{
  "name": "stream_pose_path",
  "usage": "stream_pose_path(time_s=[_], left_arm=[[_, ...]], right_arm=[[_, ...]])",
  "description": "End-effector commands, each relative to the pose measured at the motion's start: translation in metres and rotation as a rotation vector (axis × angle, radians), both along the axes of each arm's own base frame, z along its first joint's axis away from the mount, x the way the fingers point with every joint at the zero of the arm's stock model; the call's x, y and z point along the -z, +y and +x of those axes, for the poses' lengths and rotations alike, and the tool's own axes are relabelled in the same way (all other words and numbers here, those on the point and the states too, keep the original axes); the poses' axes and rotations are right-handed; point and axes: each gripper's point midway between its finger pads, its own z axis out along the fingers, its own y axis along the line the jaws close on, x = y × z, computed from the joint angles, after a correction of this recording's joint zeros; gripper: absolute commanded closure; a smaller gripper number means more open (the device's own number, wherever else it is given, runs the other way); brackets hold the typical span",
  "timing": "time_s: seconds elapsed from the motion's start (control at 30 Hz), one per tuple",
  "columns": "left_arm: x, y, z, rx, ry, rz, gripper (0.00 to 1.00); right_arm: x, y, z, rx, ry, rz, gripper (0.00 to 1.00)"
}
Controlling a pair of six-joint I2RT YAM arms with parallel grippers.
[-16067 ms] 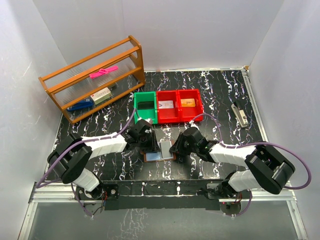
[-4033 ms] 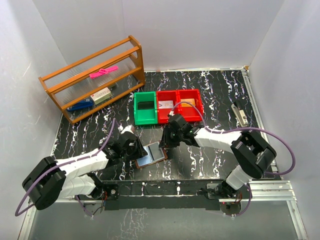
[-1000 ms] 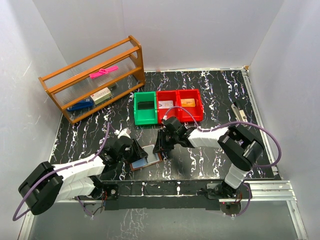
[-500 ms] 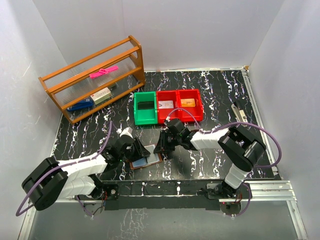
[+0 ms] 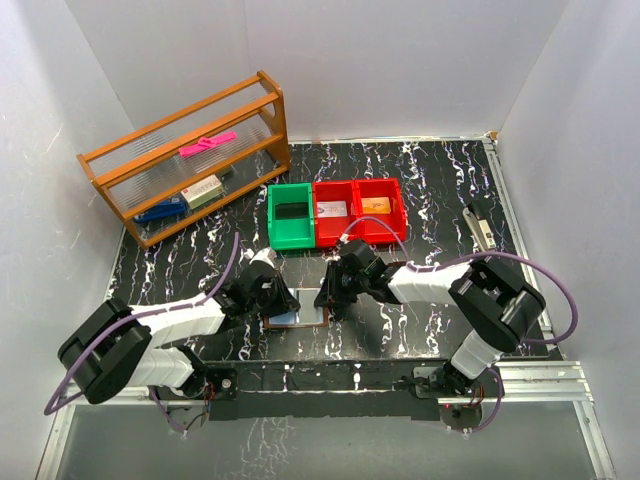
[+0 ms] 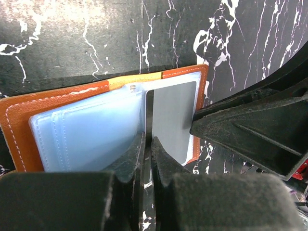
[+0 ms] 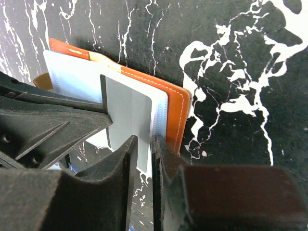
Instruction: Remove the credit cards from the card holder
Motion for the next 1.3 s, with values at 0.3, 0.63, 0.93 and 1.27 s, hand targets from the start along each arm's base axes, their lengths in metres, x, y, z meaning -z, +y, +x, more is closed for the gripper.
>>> stream_pose_path(time_s=[0.3,0.63,0.93,1.27], left_arm=[[-0.006,0.002,-0.014,0.079,-0.005,0.022,1.00],[-0.009,0.003,-0.014,0.078,-0.014,0.022,1.00],[-0.004,-0.002,-0.014,0.052,0.014,-0.010,0.87],[-0.003,0.005,-0.014,0.026,0.013,0.008,0.97]], right_arm=[[-0.028,0.006,0.003,0.013,-0.072,0.016,0.81],[-0.026,0.015,0.004,-0.002,-0.042,0.020,0.80],[-0.007,0.002,0.003,0.048,-0.016,-0.041,0.78],[-0.044,-0.001,0.014,0.030,-0.124,-0.043,0.75]])
